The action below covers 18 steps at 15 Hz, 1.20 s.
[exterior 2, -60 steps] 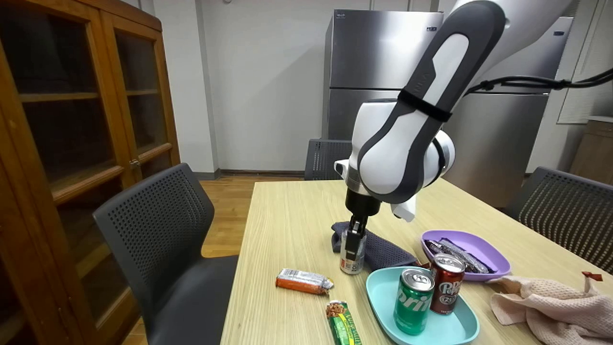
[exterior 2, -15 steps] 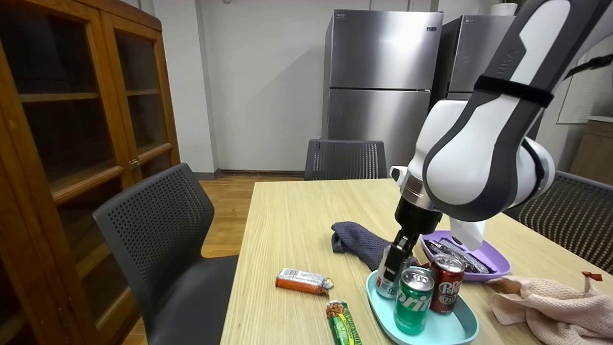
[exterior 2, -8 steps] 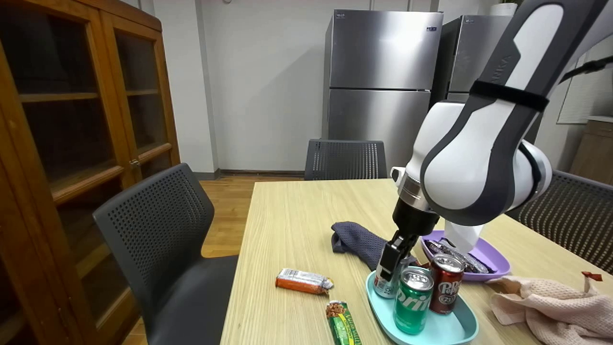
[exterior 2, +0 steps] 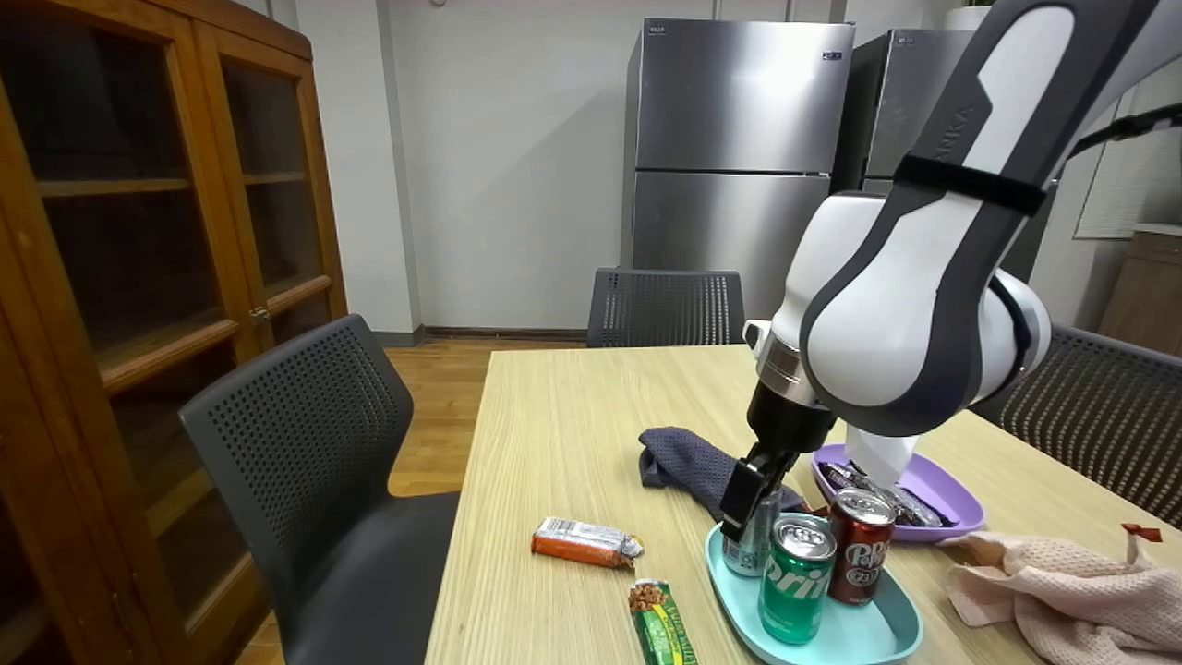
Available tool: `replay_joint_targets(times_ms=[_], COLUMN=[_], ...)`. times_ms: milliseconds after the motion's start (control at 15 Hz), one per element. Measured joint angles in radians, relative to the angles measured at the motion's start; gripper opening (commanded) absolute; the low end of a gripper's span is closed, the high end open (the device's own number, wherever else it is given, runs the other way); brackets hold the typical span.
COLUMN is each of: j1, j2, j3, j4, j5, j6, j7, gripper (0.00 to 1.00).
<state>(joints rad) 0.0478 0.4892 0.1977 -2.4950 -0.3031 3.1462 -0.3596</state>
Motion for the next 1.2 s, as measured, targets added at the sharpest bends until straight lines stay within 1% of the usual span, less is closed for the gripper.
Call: replay_joint_targets(times_ms=[333,667,800,1200], j1=[0.008,0.048,0.052,0.052], j2=[-0.02,-0.075,-0.091,-0.128], j3=[-0.007,-0.059,-0.051,0.022], j4=[0.005,0.005,0.005,0.004], j5=[0.0,-0.001,-0.002,-0.005], j6=[0.0,-0.001,-0.002,-0.002], j7=[0.0,0.0,0.0,-0.005], gripper=[1.0,1.0,1.0,1.0])
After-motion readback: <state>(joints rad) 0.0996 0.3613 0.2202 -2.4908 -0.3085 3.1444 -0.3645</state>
